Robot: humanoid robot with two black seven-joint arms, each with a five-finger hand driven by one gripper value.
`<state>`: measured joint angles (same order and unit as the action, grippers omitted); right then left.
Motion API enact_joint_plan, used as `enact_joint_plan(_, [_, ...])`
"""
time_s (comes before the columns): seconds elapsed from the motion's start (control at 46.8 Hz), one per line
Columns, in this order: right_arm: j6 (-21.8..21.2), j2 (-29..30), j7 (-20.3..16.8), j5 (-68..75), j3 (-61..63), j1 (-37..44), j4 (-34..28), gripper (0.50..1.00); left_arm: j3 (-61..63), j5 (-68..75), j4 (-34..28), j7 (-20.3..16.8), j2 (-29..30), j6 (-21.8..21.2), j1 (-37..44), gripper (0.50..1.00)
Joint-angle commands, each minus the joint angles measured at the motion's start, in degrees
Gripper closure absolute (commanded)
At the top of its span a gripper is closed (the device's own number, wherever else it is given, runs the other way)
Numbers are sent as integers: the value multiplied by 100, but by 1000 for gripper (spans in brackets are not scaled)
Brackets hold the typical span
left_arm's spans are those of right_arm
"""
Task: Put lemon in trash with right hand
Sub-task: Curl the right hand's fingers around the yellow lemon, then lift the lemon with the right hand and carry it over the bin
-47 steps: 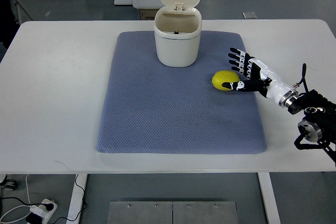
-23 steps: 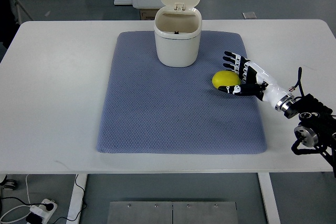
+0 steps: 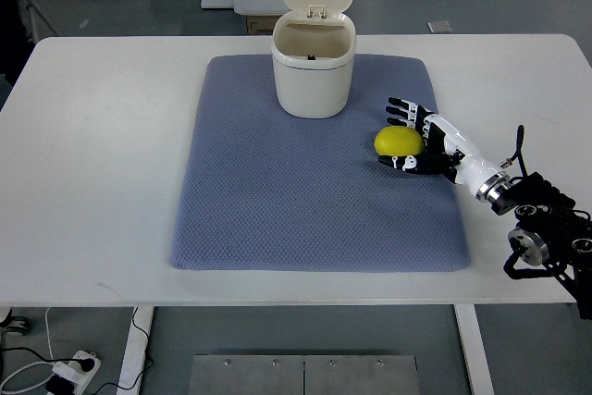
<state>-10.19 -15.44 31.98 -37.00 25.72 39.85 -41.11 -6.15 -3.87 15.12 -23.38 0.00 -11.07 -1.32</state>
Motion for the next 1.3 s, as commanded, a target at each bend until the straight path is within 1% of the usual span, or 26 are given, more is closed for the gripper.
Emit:
enact_joint_plan(0.0, [-1, 23, 71, 0, -93, -21, 59, 632, 0, 0, 0, 0, 0, 0, 0, 500])
enact_joint_plan(0.043, [8, 50, 142, 0, -163, -21, 112, 659, 0, 0, 0, 0, 0, 0, 0, 500])
enact_joint_plan(0.128, [87, 67, 300, -9, -295, -21, 156, 689, 0, 0, 0, 0, 0, 0, 0, 500])
enact_joint_plan(0.214, [192, 94, 302, 0, -375, -21, 209, 693, 0, 0, 0, 0, 0, 0, 0, 500])
enact_joint_plan(0.278, [193, 94, 302, 0, -384, -21, 209, 697, 0, 0, 0, 0, 0, 0, 0, 500])
enact_joint_plan(0.321, [193, 94, 302, 0, -384, -21, 209, 710, 0, 0, 0, 0, 0, 0, 0, 500])
enact_joint_plan(0.363, [193, 94, 302, 0, -392, -21, 209, 733, 0, 0, 0, 0, 0, 0, 0, 500])
enact_joint_plan(0.406, [193, 94, 302, 0, -392, -21, 209, 766, 0, 0, 0, 0, 0, 0, 0, 500])
enact_joint_plan(0.47, [193, 120, 302, 0, -410, -21, 209, 799, 0, 0, 0, 0, 0, 0, 0, 500])
enact_joint_plan(0.513, [193, 138, 302, 0, -445, -21, 209, 831, 0, 0, 0, 0, 0, 0, 0, 500])
enact_joint_plan(0.556, [193, 138, 302, 0, -471, -21, 209, 879, 0, 0, 0, 0, 0, 0, 0, 500])
enact_joint_plan(0.599, [193, 147, 302, 0, -480, -21, 209, 917, 0, 0, 0, 0, 0, 0, 0, 500])
enact_joint_plan(0.663, [193, 147, 302, 0, -480, -21, 218, 990, 0, 0, 0, 0, 0, 0, 0, 500])
enact_joint_plan(0.684, [193, 147, 302, 0, -480, -21, 227, 1000, 0, 0, 0, 0, 0, 0, 0, 500])
enact_joint_plan(0.812, [184, 129, 302, 52, -419, 58, 262, 1000, 0, 0, 0, 0, 0, 0, 0, 500])
enact_joint_plan(0.962, [175, 76, 256, 79, -208, 339, 271, 1000, 0, 0, 0, 0, 0, 0, 0, 500])
enact_joint_plan(1.112, [122, -161, 46, 88, 38, 629, 262, 1000, 0, 0, 0, 0, 0, 0, 0, 500])
enact_joint_plan(1.283, [105, -301, -192, 184, 65, 1016, 236, 1000, 0, 0, 0, 0, 0, 0, 0, 500])
